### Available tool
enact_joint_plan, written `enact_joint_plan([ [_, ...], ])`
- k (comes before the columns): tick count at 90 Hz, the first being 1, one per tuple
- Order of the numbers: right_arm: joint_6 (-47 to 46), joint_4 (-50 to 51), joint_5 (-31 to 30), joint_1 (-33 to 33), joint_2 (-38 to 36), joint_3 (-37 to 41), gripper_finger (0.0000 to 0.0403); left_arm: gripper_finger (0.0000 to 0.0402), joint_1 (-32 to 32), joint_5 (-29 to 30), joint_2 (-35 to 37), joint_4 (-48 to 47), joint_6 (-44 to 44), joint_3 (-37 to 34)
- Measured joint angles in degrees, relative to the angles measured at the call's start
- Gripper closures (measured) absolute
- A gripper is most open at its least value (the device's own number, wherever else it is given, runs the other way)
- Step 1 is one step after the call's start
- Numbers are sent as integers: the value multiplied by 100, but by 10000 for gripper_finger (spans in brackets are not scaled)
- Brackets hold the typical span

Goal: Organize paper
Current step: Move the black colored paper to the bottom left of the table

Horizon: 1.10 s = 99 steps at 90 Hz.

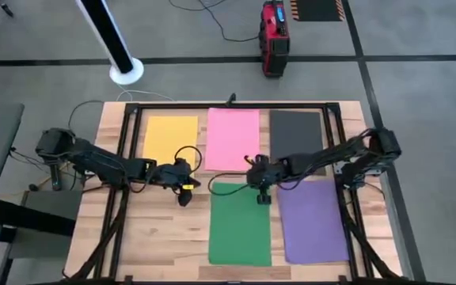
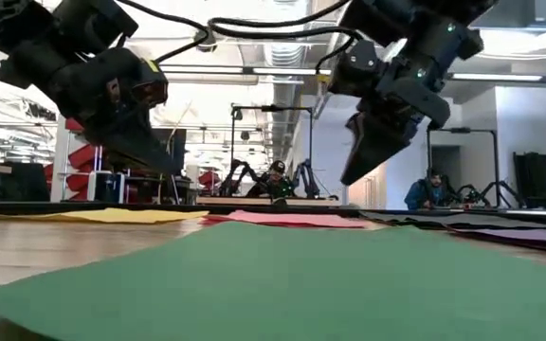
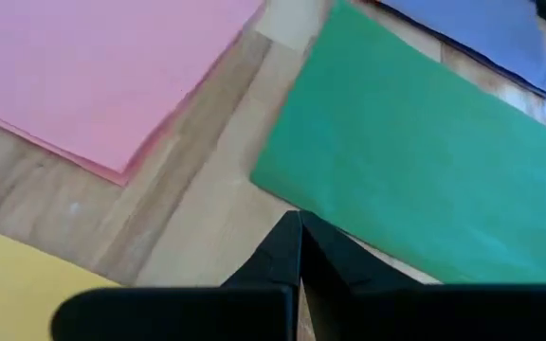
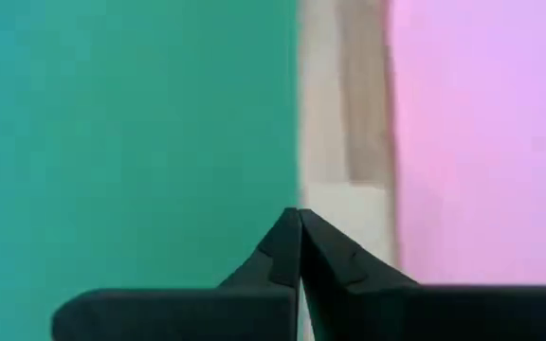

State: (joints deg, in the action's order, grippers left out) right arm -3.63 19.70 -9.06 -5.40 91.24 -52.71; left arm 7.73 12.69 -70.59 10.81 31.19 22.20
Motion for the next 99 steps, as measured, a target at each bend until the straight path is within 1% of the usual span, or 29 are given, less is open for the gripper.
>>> enact_joint_plan([
  [13,-42,446,-159,12,-62,0,393,401,-6,400,0,-115,17,0],
  [19,22,422,-157,10,-61,74,395,401,-39,427,0,-125,37,0],
  [30,212,-259,-84,53,-183,559,401,401,-120,420,0,-59,79,0],
  [41,208,-1290,456,341,-559,1246,402,402,-203,389,0,143,-50,2],
  [49,63,-1569,695,558,-870,1649,402,401,-335,76,0,270,-91,2],
  [62,95,-1282,739,654,-1407,1782,402,401,-503,-382,0,291,-193,2],
  [70,233,-1125,715,580,-1647,1784,403,401,-552,-487,0,223,-200,2],
  [78,217,-856,504,504,-1876,1776,399,401,-560,-485,0,160,-202,2],
  [90,77,-38,34,462,-1934,1781,372,402,-557,-487,0,84,-199,2],
  [99,17,294,-217,490,-1722,1781,345,401,-557,-485,0,-11,-282,2],
])
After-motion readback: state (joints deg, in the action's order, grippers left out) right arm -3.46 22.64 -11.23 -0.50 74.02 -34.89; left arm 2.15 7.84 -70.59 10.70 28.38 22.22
